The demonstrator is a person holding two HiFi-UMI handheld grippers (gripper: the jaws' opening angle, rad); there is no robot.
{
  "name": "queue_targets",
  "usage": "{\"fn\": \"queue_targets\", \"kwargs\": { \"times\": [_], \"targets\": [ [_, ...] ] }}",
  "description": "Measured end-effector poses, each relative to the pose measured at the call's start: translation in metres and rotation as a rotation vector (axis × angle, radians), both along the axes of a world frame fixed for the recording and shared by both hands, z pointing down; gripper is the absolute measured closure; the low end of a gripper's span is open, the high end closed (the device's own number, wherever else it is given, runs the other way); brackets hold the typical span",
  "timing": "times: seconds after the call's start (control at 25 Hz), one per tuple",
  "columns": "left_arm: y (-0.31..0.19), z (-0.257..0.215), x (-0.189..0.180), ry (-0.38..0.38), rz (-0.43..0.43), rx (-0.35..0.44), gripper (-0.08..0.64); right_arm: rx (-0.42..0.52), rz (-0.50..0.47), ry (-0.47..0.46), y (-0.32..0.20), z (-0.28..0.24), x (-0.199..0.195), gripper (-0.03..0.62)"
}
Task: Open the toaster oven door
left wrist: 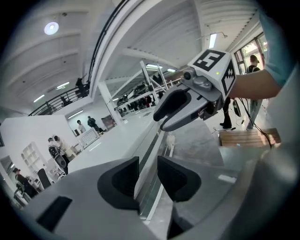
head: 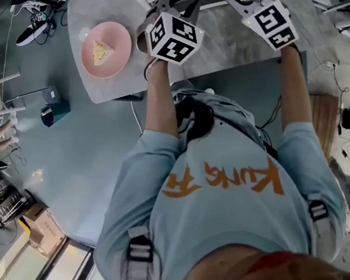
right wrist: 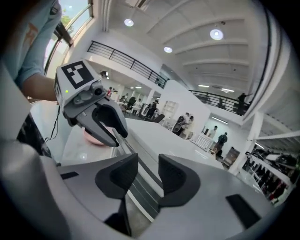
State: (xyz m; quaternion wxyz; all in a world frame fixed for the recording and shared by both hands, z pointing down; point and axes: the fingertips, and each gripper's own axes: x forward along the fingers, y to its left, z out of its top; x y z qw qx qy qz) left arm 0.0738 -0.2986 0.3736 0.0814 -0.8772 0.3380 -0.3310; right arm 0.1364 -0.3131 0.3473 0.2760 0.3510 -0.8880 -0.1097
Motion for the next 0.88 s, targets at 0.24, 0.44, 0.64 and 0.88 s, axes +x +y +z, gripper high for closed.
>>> {"fn": "queue_targets", "kwargs": {
  "times": [0.24, 0.44, 0.64, 0.88],
  "targets": [
    [-0.004, 0.011, 0.005, -0.116, 0.036, 0.001, 0.449, -0.04, -0.153, 0.22, -0.002, 0.02, -0.004, 0.41],
    [-0.005, 0.022, 0.009, -0.204, 0.063, -0.018, 0.446, -0.061, -0.218, 0.396, 0.0, 0.039, -0.004, 0.411],
    [-0.008, 0.027, 0.009, -0.206, 0.053, -0.008, 0.442, -0.059, -0.253, 0.54, -0.003, 0.059, -0.003, 0.418],
    [-0.003, 0.025, 0.011, -0.227, 0.044, 0.023, 0.442, -0.004, -0.226, 0.62, -0.006, 0.06, 0.004, 0.471]
  ]
}}
